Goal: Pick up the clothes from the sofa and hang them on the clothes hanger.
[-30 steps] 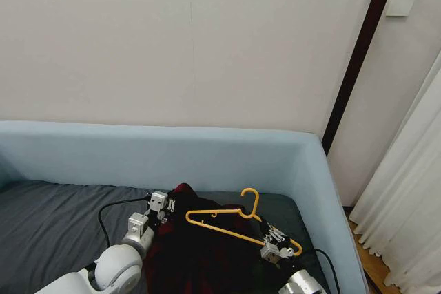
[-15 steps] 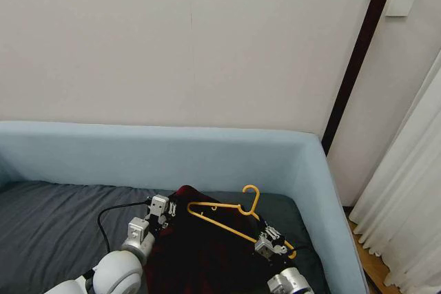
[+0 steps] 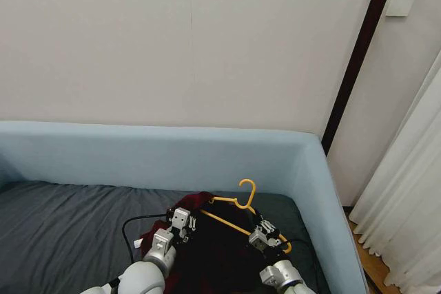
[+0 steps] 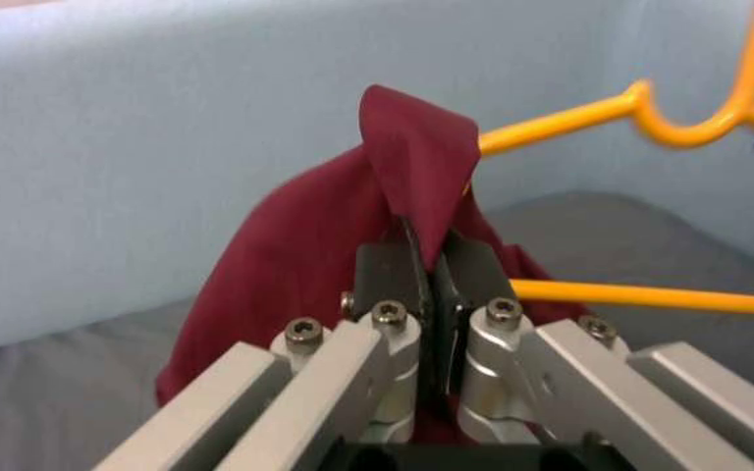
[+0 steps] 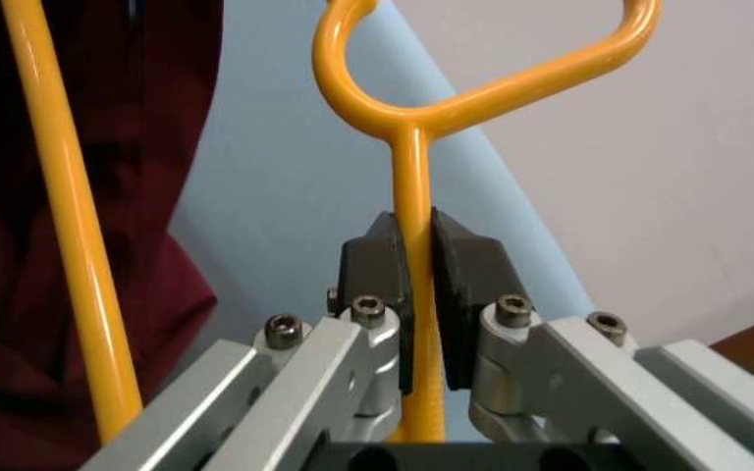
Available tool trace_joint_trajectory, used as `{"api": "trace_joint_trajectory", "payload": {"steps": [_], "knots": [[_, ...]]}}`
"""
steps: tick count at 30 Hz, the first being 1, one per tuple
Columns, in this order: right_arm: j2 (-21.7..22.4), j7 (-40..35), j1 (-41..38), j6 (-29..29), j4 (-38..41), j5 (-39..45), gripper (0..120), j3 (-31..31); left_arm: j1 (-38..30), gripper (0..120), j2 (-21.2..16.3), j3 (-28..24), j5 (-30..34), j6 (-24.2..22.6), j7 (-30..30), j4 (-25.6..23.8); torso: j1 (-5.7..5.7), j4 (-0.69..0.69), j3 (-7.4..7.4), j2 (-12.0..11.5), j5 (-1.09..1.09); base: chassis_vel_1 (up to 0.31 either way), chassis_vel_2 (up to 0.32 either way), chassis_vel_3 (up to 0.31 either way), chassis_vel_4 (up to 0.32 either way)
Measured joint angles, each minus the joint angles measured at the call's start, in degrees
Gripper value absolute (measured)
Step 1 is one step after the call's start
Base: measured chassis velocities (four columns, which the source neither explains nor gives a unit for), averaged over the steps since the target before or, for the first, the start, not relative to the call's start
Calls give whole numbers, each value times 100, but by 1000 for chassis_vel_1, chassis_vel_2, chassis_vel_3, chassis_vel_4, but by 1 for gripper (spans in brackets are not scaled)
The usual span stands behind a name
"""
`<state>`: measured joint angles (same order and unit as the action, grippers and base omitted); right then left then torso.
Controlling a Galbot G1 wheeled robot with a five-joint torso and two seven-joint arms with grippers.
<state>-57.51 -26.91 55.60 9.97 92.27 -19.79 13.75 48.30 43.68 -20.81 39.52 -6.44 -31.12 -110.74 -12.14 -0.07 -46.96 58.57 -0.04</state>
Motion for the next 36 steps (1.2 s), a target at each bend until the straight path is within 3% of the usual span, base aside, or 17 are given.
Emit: {"api": "trace_joint_trajectory", "payload": {"steps": [13, 24, 36], "knots": [[84, -62, -667, 302, -378, 470, 4, 160, 120, 0, 233, -218, -9, -50, -247, -397, -1, 0, 0, 0, 0, 0, 0, 0, 0], [58, -53, -1233, 377, -526, 476, 4, 491, 163, 0, 350, -279, -291, 27, -197, -446, -1, 0, 0, 0, 0, 0, 0, 0, 0], [42, 37, -1280, 279, -396, -344, 4, 707, -77, 0, 473, -190, -363, 39, -235, -267, -1, -1, 0, 0, 0, 0, 0, 0, 0]]}}
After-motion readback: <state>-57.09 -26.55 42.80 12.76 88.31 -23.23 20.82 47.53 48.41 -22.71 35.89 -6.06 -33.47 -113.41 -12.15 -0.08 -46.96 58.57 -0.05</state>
